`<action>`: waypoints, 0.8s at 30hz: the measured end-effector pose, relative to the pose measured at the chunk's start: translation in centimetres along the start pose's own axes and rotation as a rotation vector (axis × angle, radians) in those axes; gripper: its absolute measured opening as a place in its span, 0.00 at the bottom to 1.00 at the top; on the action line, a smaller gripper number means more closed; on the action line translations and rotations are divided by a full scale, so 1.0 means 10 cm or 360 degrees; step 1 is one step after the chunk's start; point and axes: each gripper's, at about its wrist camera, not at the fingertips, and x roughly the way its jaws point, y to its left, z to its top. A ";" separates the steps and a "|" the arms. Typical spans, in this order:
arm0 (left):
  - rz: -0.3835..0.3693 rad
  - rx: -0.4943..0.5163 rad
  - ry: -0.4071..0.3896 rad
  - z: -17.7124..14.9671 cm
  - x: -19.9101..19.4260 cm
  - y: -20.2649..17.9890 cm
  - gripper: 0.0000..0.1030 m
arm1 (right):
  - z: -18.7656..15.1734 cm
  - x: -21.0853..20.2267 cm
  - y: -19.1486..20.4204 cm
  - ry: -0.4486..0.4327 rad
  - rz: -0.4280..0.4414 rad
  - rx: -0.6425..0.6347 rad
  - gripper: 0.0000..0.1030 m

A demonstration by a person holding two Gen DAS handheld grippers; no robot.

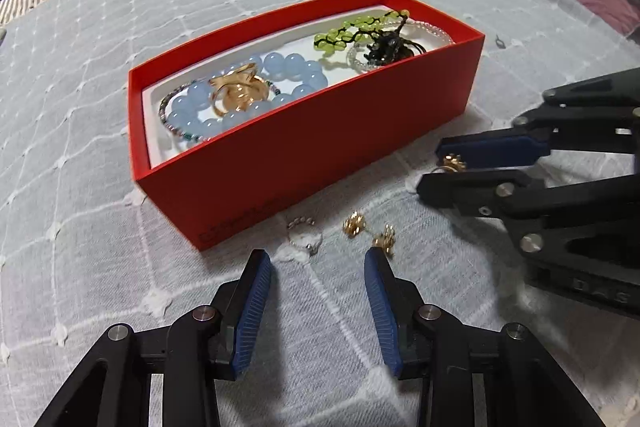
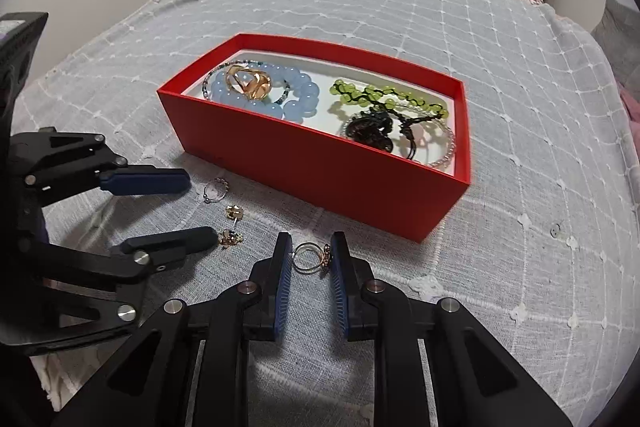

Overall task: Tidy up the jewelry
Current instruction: 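Close the left tool on the silver hoop earring and lift it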

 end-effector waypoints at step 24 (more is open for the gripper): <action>0.0004 -0.0011 -0.0026 0.02 0.01 0.04 0.03 | -0.04 -0.12 -0.14 0.0012 0.0019 0.0082 0.20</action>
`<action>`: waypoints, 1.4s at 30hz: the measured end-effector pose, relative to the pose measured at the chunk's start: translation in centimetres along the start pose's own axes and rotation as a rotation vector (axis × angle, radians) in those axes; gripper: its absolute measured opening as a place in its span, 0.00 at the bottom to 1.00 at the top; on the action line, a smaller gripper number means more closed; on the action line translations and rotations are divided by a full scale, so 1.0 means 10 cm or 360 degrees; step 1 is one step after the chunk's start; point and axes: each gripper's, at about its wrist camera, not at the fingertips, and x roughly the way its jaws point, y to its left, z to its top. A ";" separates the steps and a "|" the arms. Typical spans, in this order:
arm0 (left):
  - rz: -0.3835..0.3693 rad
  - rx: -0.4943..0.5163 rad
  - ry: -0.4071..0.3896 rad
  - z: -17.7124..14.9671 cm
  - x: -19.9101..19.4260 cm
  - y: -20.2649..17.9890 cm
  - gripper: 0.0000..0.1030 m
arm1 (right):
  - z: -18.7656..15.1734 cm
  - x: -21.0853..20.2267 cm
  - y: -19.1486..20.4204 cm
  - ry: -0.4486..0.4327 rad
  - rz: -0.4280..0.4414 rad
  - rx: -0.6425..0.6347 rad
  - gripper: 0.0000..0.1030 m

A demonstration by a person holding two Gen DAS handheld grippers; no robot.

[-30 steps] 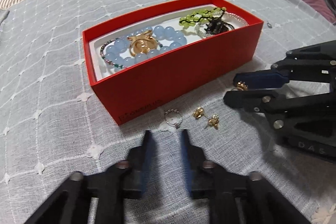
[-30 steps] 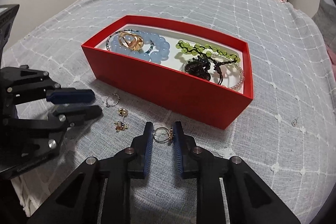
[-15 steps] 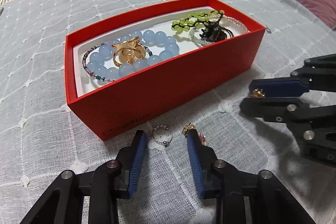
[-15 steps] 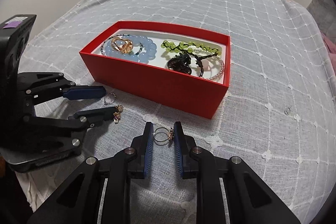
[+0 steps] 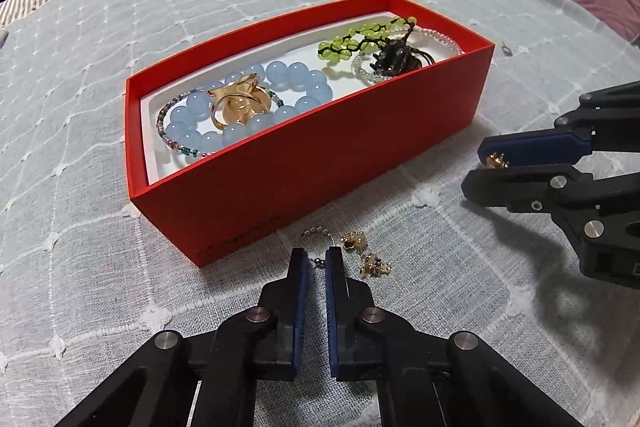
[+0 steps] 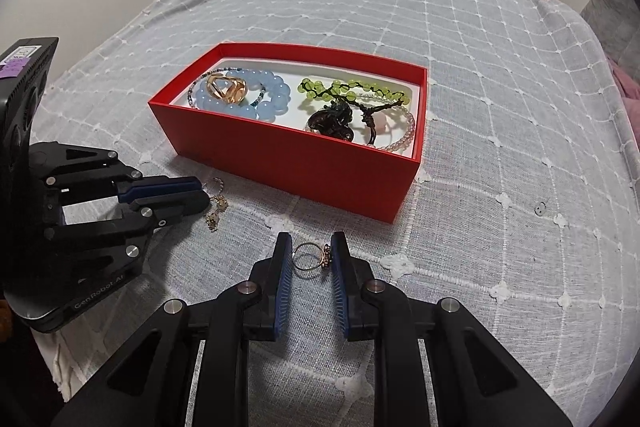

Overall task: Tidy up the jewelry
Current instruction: 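Close the left tool on the silver hoop earring and lift it, then carry the hoop earring and gold ring into the red box and open both tools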

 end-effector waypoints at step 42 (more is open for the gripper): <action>-0.0013 0.0006 -0.0097 0.04 -0.22 0.00 0.11 | 0.07 -0.25 -0.11 -0.0088 0.0050 0.0063 0.20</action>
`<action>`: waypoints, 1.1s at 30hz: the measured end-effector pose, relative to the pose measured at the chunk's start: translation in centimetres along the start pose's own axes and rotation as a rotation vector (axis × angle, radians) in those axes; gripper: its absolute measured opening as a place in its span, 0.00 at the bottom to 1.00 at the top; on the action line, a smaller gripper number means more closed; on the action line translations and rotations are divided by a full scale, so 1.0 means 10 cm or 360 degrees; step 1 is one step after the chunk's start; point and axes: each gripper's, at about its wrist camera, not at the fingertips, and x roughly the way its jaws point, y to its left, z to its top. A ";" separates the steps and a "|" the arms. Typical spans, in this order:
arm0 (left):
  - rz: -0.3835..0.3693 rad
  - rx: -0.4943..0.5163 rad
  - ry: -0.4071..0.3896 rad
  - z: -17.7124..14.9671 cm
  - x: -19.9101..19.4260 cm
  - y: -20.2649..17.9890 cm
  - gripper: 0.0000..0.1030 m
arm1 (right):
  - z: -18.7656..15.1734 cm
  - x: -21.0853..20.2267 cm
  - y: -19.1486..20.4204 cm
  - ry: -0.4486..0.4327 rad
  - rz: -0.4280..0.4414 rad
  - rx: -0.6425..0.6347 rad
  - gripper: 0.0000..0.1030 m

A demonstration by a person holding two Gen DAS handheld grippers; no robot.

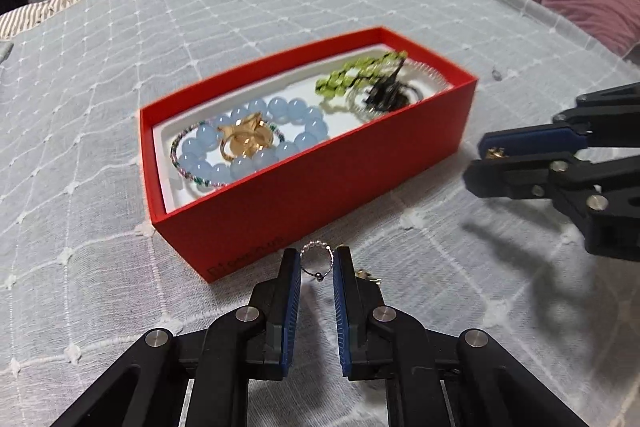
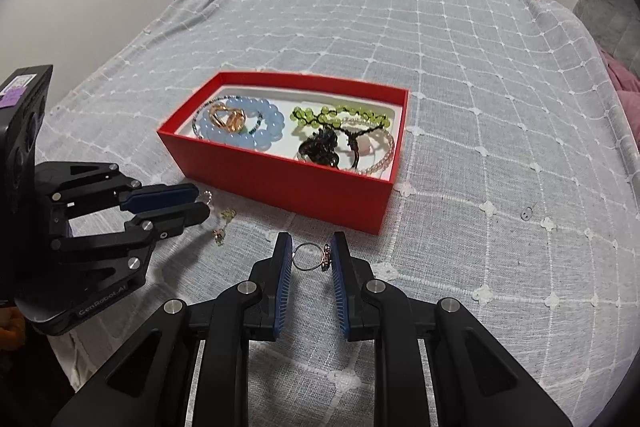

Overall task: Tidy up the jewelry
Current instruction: 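Carry the hoop earring and gold ring into the red box and open both tools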

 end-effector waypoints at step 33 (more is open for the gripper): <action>0.0061 -0.0219 -0.0169 0.42 -0.02 0.23 0.14 | 0.48 0.12 -0.16 -0.0156 0.0011 0.0002 0.21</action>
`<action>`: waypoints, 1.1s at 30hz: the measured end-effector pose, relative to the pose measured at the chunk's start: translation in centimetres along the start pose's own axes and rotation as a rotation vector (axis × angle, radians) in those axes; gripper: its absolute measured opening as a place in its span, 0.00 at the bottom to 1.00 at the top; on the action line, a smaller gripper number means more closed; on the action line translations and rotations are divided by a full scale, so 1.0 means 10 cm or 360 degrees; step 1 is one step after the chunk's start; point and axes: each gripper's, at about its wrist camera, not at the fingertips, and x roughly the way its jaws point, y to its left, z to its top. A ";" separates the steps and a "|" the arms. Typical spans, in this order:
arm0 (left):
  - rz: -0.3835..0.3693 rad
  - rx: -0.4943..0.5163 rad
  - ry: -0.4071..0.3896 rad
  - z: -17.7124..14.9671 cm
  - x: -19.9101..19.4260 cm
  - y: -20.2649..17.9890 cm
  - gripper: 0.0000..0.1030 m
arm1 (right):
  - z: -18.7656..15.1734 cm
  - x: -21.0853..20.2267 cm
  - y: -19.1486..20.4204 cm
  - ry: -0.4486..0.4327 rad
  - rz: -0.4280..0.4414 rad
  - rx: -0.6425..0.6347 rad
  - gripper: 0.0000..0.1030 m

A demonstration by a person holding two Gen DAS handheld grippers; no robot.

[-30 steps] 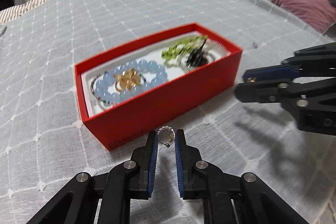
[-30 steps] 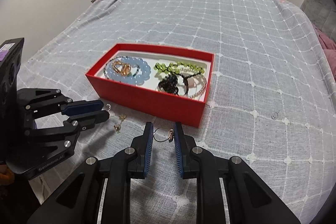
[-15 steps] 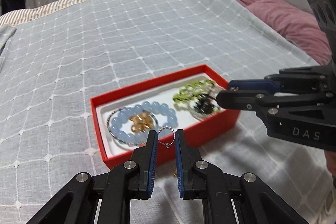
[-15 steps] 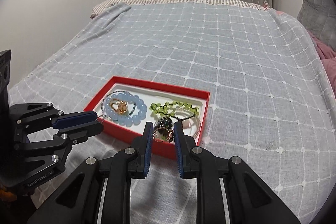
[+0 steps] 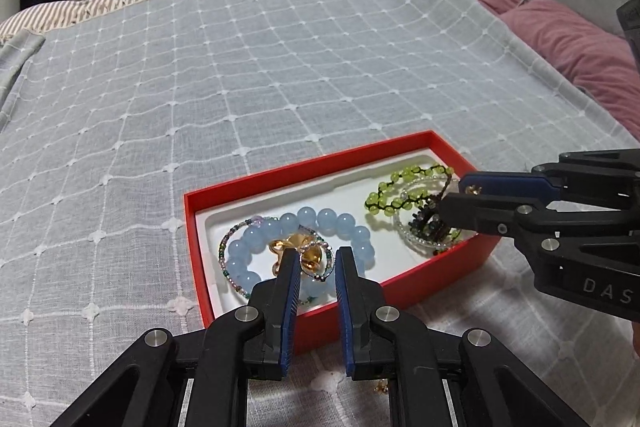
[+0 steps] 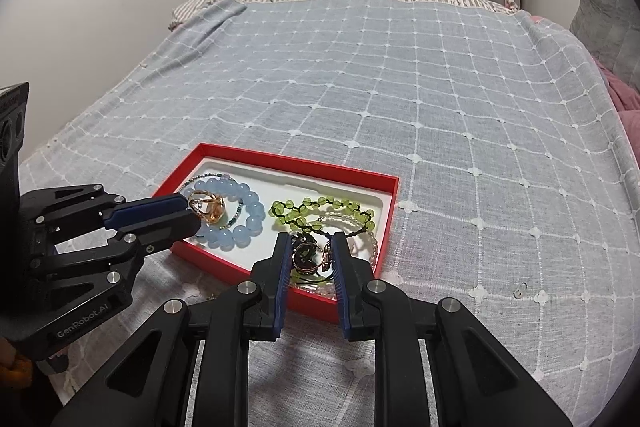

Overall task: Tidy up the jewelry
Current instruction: 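Carry the hoop earring and gold ring into the red box and open both tools, then move the left tool to a gold stud earring and grasp it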

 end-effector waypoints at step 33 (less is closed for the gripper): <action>0.0128 0.0028 0.0207 -0.38 -0.21 -0.10 0.77 | -0.36 -0.37 -0.07 0.0159 -0.0235 0.0079 0.52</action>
